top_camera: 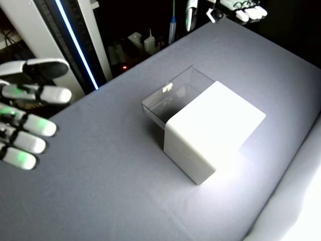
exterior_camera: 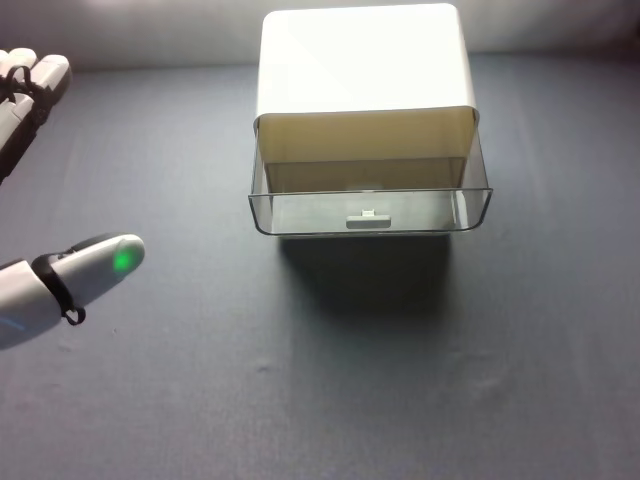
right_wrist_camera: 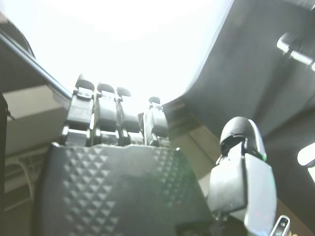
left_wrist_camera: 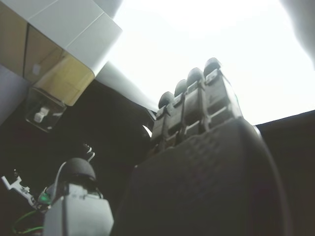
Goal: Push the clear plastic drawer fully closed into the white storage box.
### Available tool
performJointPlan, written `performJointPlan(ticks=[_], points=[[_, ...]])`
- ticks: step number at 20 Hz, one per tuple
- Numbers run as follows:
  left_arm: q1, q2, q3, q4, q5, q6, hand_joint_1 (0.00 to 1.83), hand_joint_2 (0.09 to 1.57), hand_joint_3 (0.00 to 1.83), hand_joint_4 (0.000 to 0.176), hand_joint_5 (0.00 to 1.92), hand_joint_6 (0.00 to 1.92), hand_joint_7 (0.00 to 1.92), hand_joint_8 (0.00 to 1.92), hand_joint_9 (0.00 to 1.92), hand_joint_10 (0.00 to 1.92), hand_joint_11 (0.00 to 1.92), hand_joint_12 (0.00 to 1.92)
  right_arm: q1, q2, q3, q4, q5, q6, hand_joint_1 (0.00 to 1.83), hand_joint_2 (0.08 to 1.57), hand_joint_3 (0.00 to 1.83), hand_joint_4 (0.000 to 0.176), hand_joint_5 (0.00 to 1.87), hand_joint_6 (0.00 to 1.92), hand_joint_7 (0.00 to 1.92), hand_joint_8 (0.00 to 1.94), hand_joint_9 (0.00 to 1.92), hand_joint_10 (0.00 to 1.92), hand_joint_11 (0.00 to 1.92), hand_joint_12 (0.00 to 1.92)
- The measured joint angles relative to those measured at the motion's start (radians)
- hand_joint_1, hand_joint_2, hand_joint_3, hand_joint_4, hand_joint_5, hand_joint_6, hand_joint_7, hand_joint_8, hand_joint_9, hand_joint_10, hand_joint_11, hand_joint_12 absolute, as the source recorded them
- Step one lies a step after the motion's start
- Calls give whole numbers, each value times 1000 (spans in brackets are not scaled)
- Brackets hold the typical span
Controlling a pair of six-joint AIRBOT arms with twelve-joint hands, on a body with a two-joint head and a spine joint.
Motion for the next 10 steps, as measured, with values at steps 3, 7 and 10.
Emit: performJointPlan(ticks=[3,7,10], points=[[0,0,0,-9,0,-1,0,1034,28,9,0,0,0,0,0,0,0,0,-5,-2,-11,-37,-15,-8,0,1027,5,94,15,5,0,0,0,0,0,0],[0,-2,4,-8,1,-8,0,1022,19,26,0,0,0,0,0,0,0,0,19,-18,-14,-120,-70,-8,0,1115,42,72,0,0,0,0,0,0,0,0],[-2,-5,5,-11,-1,-8,0,1026,18,13,0,0,0,0,0,0,0,0,40,-23,-19,-149,-102,-8,0,1073,16,35,0,0,0,0,0,0,0,0]])
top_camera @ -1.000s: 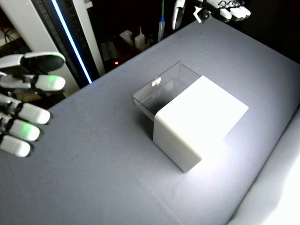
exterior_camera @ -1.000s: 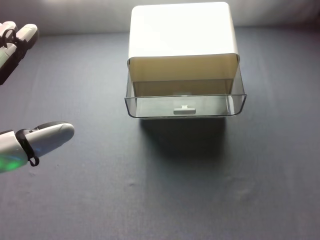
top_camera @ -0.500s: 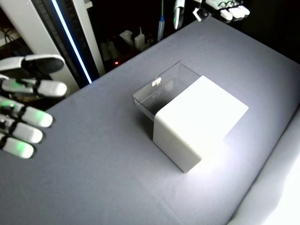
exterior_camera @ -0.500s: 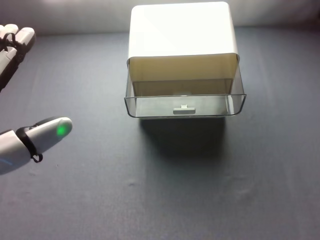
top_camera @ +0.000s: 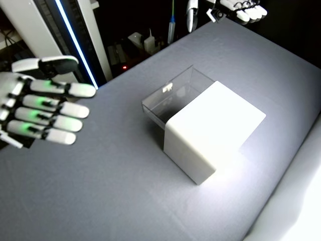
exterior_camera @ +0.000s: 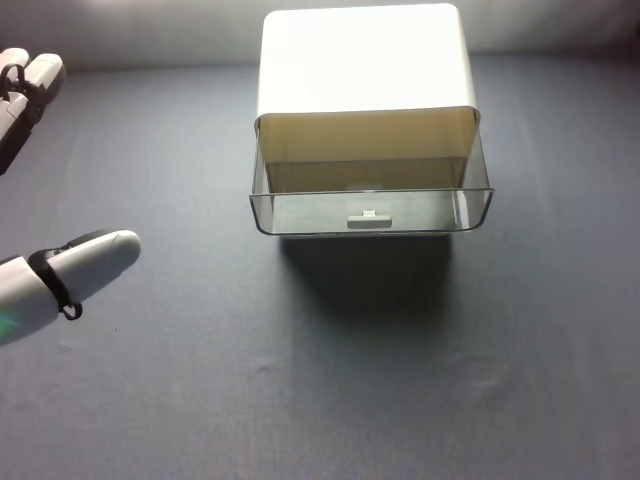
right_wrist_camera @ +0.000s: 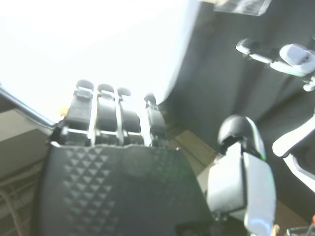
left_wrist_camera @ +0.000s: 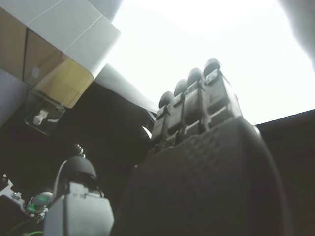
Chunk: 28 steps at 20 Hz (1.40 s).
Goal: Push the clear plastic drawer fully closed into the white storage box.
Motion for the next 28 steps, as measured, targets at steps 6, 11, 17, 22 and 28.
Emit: performJointPlan(ticks=[6,11,17,22,28], points=[[0,-2,0,-5,1,-3,0,1052,27,8,0,0,0,0,0,0,0,0,107,-48,11,-130,-137,1,12,972,0,144,0,0,0,0,0,0,0,0],[0,-2,0,-10,1,-7,0,1047,19,28,0,0,0,0,0,0,0,0,205,-107,38,-287,-304,53,0,900,0,156,0,0,0,0,0,0,0,0],[0,-2,0,-13,1,-7,0,1049,18,16,0,0,0,0,0,0,0,0,334,-150,60,-504,-443,147,0,972,0,70,69,22,0,0,0,0,0,0],[0,-2,0,-19,1,-7,0,1064,20,46,0,0,0,0,0,0,0,0,388,-188,81,-609,-516,230,0,1027,18,45,316,24,29,9,0,0,0,0],[0,-6,3,-19,0,-7,0,1057,13,59,0,0,0,0,0,0,0,0,424,-195,79,-682,-534,278,0,1054,0,18,285,0,0,0,0,0,0,0]])
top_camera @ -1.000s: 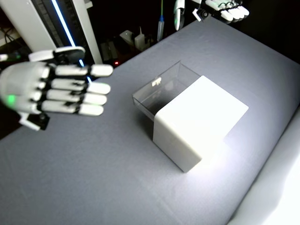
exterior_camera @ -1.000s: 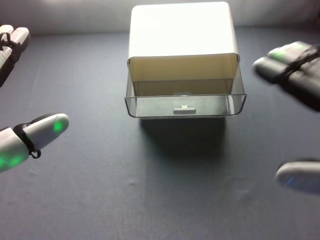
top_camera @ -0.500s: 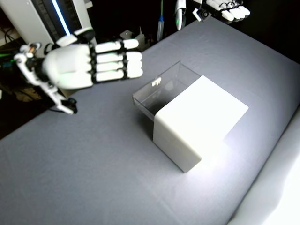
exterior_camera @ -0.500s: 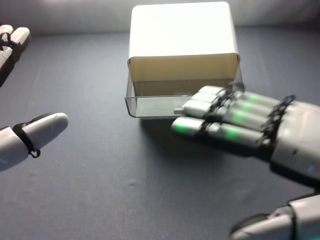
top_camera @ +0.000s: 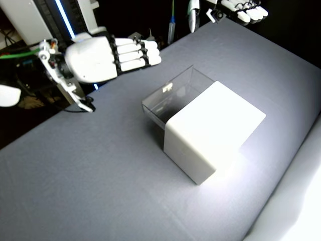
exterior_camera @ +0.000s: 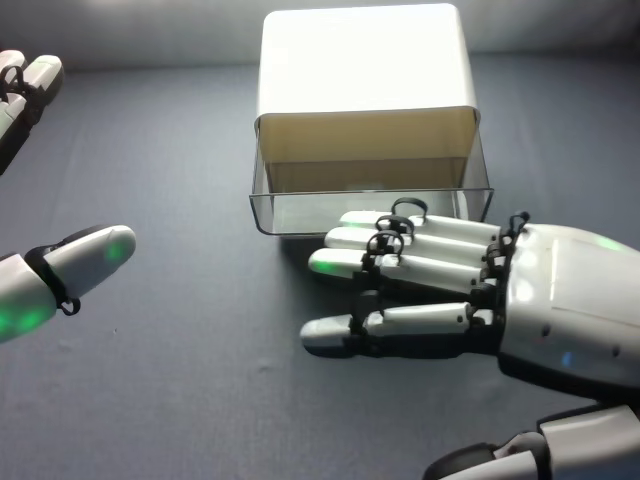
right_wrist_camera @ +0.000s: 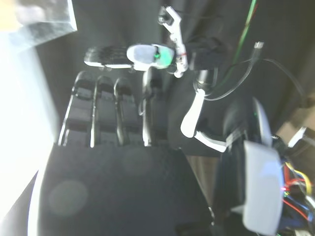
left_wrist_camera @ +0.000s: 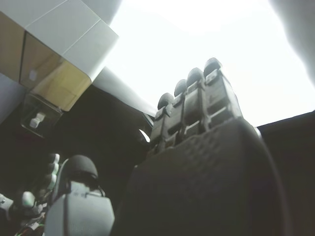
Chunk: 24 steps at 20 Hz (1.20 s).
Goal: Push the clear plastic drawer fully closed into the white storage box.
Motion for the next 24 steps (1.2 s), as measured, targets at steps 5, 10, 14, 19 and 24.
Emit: performJointPlan(ticks=[5,10,14,19,24], points=[[0,-9,6,-4,2,0,0,1069,15,59,0,0,0,0,0,0,0,0,11,-38,29,-26,-56,28,0,1048,0,11,135,0,0,0,0,0,0,0],[0,-9,6,-6,3,0,0,1089,19,40,0,0,0,0,0,0,0,0,24,-67,60,-42,-105,35,0,1060,0,22,12,4,0,0,0,0,0,0],[0,-9,7,-5,2,-4,0,1069,8,36,0,0,0,0,0,0,0,0,34,-94,92,-43,-161,35,0,1095,7,49,0,0,0,0,0,0,0,0],[0,-9,6,-5,2,-7,0,1065,5,30,0,0,0,0,0,0,0,0,36,-106,128,-18,-194,36,0,1148,28,71,0,0,0,0,0,0,0,0],[4,-9,7,-5,2,-11,0,1049,0,39,0,0,0,0,0,0,0,0,47,-109,158,-10,-233,34,0,1100,1,54,38,12,0,0,0,0,0,0]])
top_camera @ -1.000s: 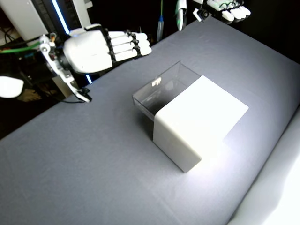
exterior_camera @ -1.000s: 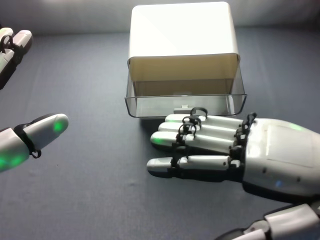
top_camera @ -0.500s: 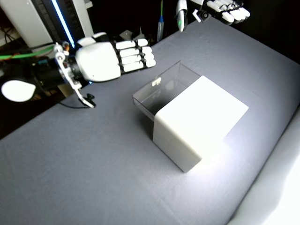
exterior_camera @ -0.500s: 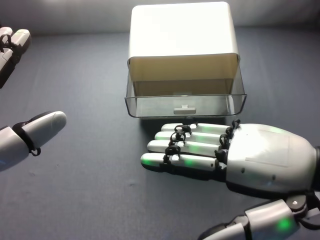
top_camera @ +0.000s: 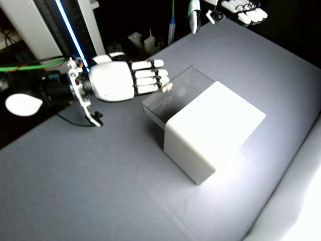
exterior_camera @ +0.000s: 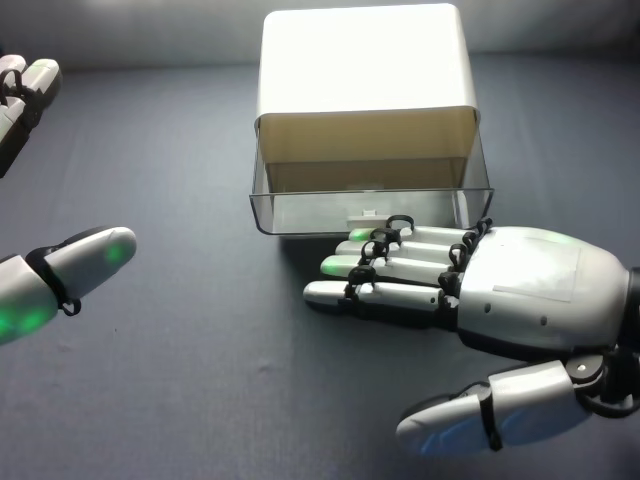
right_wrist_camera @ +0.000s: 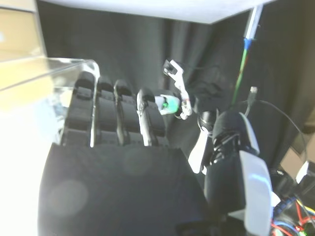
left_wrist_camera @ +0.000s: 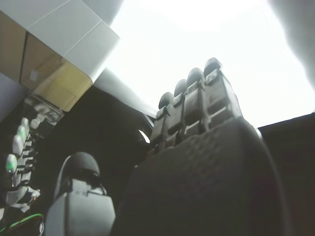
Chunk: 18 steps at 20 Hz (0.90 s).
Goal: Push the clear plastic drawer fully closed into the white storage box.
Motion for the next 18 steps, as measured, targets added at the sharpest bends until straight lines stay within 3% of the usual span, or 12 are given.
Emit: performJointPlan(ticks=[1,3,6,9,10,12,13,15,16,18], points=[[0,0,0,0,0,0,0,1048,0,37,0,0,0,0,0,0,0,0,0,0,4,-3,-4,-1,0,1092,0,55,43,13,0,0,0,0,0,0],[0,0,0,1,0,-2,0,1049,0,41,0,0,0,0,0,0,0,0,0,-1,12,-6,-19,-8,0,1087,0,38,69,21,0,0,0,0,0,0],[0,0,0,0,0,-4,0,1055,1,39,0,0,0,0,0,0,0,0,8,-1,16,-4,-48,-30,0,1099,1,43,70,17,0,0,0,0,0,0],[2,0,3,0,0,-11,0,1055,0,35,0,0,0,0,0,0,0,0,14,0,32,38,-64,-43,0,1111,5,23,133,14,16,1,0,0,0,0],[2,0,3,-5,0,-11,0,1051,0,39,0,0,0,0,0,0,0,0,14,0,32,34,-70,-51,0,1119,8,24,131,7,16,0,0,0,0,0],[7,0,3,-3,-1,-13,0,1054,0,29,0,0,0,0,0,0,0,0,15,0,32,31,-73,-62,0,1127,11,30,141,9,31,5,0,0,0,0],[9,0,3,-3,1,-14,0,1053,0,33,0,0,0,0,0,0,0,0,22,0,32,32,-81,-72,0,1121,8,41,129,3,21,1,0,0,0,0],[9,0,3,-4,-1,-14,0,1054,0,49,0,0,0,0,0,0,0,0,29,2,32,39,-78,-79,0,1099,0,46,110,0,0,0,0,0,0,0],[8,0,3,-3,0,-15,0,1055,1,44,0,0,0,0,0,0,0,0,29,4,32,39,-78,-80,0,1115,5,32,135,10,0,0,0,0,0,0],[8,0,3,-5,-1,-15,0,1047,0,42,0,0,0,0,0,0,0,0,29,8,32,39,-81,-84,0,1105,0,32,146,13,3,1,0,0,0,0]])
